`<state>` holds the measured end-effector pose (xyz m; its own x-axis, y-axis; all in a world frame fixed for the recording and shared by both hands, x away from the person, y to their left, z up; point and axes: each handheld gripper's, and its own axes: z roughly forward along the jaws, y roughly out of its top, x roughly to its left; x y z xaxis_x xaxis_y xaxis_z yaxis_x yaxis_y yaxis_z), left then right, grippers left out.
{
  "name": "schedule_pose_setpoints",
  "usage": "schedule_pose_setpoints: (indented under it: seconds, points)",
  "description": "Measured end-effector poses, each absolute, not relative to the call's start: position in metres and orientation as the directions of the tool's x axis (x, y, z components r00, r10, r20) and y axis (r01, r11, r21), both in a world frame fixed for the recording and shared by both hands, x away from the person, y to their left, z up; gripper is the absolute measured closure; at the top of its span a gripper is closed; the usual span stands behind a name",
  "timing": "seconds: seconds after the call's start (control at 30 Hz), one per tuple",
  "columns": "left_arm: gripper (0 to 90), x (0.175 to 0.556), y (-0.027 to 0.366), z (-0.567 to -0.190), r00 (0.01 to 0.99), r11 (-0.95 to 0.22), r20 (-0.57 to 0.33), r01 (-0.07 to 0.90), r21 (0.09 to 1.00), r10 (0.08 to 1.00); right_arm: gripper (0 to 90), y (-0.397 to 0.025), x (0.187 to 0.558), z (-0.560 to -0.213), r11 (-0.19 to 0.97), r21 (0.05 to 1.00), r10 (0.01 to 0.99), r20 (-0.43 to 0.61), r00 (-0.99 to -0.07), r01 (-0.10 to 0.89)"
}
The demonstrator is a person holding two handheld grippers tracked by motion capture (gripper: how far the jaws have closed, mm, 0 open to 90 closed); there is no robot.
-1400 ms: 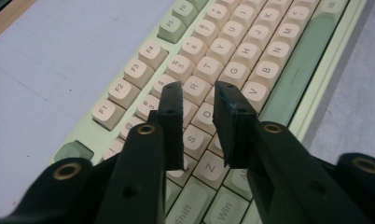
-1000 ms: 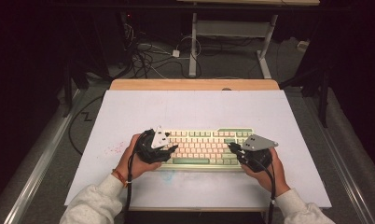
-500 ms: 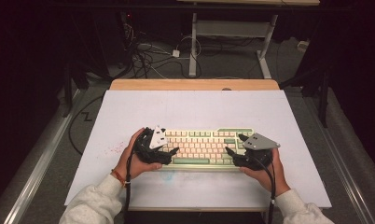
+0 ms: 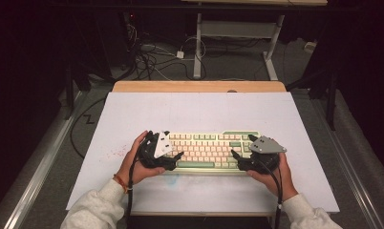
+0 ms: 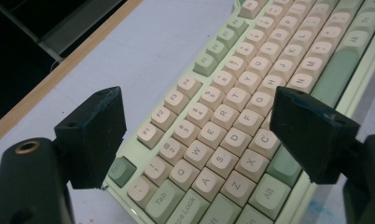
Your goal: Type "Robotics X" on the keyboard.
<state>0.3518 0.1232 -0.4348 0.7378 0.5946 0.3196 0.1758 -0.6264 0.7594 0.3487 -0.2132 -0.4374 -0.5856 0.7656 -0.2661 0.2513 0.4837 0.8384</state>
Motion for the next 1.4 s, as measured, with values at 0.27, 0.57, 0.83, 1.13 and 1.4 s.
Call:
schedule_pose_setpoints:
  seconds: [0.27, 0.57, 0.83, 1.13, 1.4]
  points:
    - [17.7, 0.344, 0.128, -0.432, 0.734, -0.622, 0.334, 0.153, 0.768, 0.592, 22.0, -0.213, 0.343, -0.432, 0.484, 0.844, 0.760, -0.275, -0.590, 0.231]
    - [17.5, 0.336, 0.130, -0.429, 0.737, -0.621, 0.343, 0.130, 0.773, 0.582, 21.4, -0.210, 0.335, -0.428, 0.488, 0.846, 0.745, -0.277, -0.606, 0.214]
    - [17.4, 0.329, 0.135, -0.431, 0.739, -0.628, 0.350, 0.127, 0.768, 0.576, 21.3, -0.210, 0.329, -0.427, 0.494, 0.845, 0.738, -0.282, -0.614, 0.206]
    - [17.4, 0.319, 0.138, -0.437, 0.739, -0.633, 0.355, 0.123, 0.764, 0.573, 21.3, -0.212, 0.322, -0.426, 0.503, 0.840, 0.732, -0.290, -0.616, 0.202]
    - [17.5, 0.308, 0.150, -0.437, 0.704, -0.617, 0.376, 0.113, 0.778, 0.603, 21.4, -0.217, 0.313, -0.426, 0.501, 0.843, 0.729, -0.290, -0.620, 0.195]
